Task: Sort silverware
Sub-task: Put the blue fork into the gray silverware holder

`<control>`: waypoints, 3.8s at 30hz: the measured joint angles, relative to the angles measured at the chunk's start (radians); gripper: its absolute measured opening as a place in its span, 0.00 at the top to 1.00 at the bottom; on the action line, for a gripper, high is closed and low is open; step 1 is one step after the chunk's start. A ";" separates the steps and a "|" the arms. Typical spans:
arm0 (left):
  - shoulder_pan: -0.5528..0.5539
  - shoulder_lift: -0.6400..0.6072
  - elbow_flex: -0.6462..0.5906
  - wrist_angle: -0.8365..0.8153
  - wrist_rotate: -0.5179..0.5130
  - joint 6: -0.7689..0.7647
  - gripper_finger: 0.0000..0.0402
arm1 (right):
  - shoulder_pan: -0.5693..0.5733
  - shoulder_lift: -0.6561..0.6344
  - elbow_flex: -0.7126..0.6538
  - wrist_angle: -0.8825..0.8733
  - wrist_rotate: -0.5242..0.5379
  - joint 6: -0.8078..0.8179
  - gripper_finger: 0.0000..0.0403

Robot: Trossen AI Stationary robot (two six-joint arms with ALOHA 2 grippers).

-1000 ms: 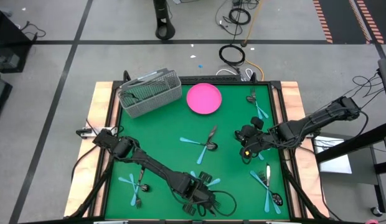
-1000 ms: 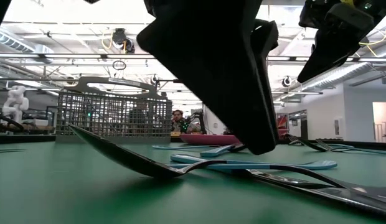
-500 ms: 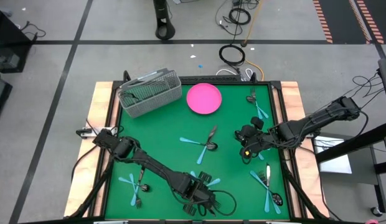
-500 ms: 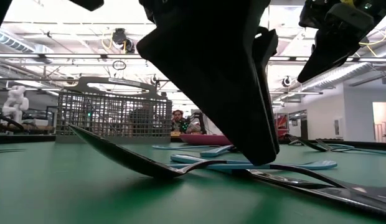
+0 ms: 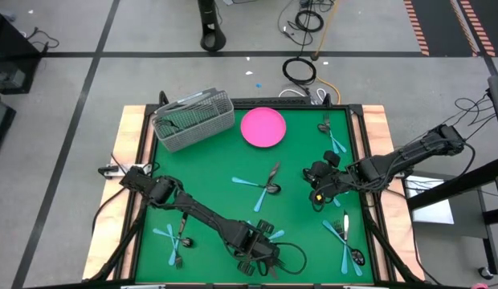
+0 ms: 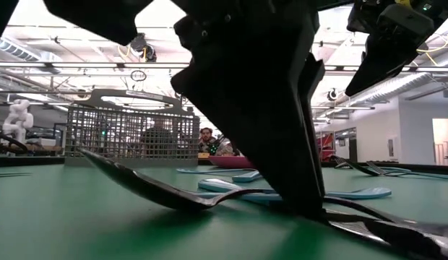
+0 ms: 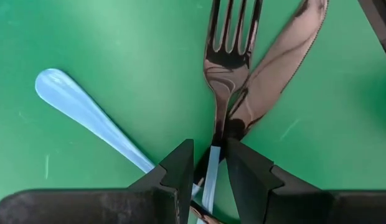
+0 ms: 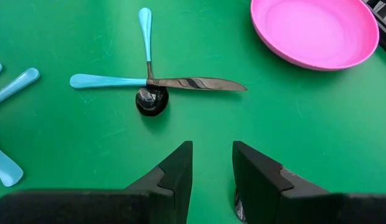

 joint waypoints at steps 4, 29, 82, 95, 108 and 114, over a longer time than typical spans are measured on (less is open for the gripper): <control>0.001 0.000 0.000 0.001 0.000 0.000 0.76 | 0.000 0.000 0.000 0.000 0.000 0.000 0.75; 0.022 0.003 0.024 -0.013 0.003 0.002 0.97 | 0.000 0.000 0.000 0.000 0.000 -0.005 0.75; 0.110 -0.235 0.021 0.172 -0.151 -0.018 1.00 | 0.060 -0.001 0.001 -0.071 -0.050 0.062 0.75; 0.177 -0.791 -0.707 0.562 -0.445 -0.182 1.00 | 0.060 -0.001 0.001 -0.077 -0.029 0.082 0.75; 0.188 -0.876 -0.895 0.680 -0.456 -0.232 1.00 | 0.060 -0.001 0.001 -0.076 0.026 0.080 0.75; 0.195 -0.876 -0.894 0.694 -0.455 -0.231 1.00 | 0.060 -0.001 0.001 -0.076 0.027 0.075 0.75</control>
